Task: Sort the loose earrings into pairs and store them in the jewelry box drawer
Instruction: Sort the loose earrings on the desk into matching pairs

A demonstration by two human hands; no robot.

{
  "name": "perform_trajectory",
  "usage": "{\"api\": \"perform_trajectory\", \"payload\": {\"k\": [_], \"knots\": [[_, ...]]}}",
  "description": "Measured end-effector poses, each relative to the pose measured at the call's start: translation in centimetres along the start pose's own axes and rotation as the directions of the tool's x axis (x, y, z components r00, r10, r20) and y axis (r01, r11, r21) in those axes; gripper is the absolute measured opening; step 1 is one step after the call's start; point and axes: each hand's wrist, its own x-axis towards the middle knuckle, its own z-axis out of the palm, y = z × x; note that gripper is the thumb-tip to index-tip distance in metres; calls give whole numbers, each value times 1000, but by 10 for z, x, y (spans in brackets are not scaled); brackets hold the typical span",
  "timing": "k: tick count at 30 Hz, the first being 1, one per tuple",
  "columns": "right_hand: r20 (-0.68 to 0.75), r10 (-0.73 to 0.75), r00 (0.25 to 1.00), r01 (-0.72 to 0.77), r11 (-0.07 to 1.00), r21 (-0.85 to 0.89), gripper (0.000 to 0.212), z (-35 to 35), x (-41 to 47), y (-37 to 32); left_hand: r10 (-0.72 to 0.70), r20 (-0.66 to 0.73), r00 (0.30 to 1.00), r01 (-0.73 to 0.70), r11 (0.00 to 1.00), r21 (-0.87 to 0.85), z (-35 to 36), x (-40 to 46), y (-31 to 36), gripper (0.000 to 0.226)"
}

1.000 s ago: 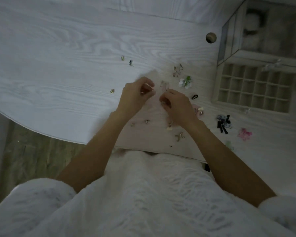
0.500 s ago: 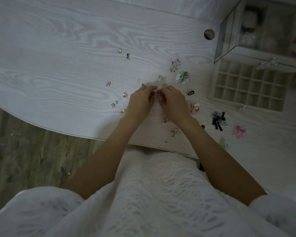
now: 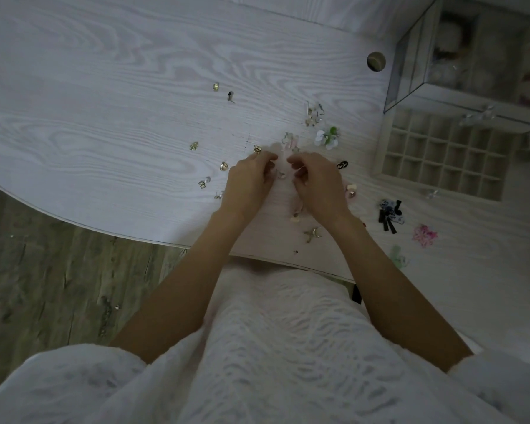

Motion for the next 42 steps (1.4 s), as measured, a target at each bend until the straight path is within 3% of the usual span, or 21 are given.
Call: {"api": "perform_trajectory", "payload": {"k": [5,9,13,17,23,31,38,42], "knots": [[-127,61,990,-53,997,62,25,-34,-19,18,12,-91,996,-16,999,-42,-26,-14,-3,21],[-147,53,988,-45,997,58,19,-41,-26,22,-22,-160,987,35,996,81,-42,-28,-19,19],[-97,-40,995,42,999,24,18,-26,-19,10,-28,-193,981,63,982,178,-48,-40,-35,20],[41,-176,984,177,984,-18,19,7,-8,-11,-59,-212,975,105,971,217,-46,-55,-43,27],[144,-278,950,295,949,-114,26,35,16,-29,73,-110,991,-26,926,376,-21,-66,-33,37],[221,-279,934,318,934,-164,14,38,30,-26,47,-69,997,-7,873,488,-7,-64,-34,15],[162,-286,944,297,954,-44,34,31,15,-13,61,-275,960,59,910,410,-9,-78,-48,6],[91,-249,964,255,965,-59,29,23,12,-5,-15,-346,938,125,947,297,-12,-83,-49,14]]}}
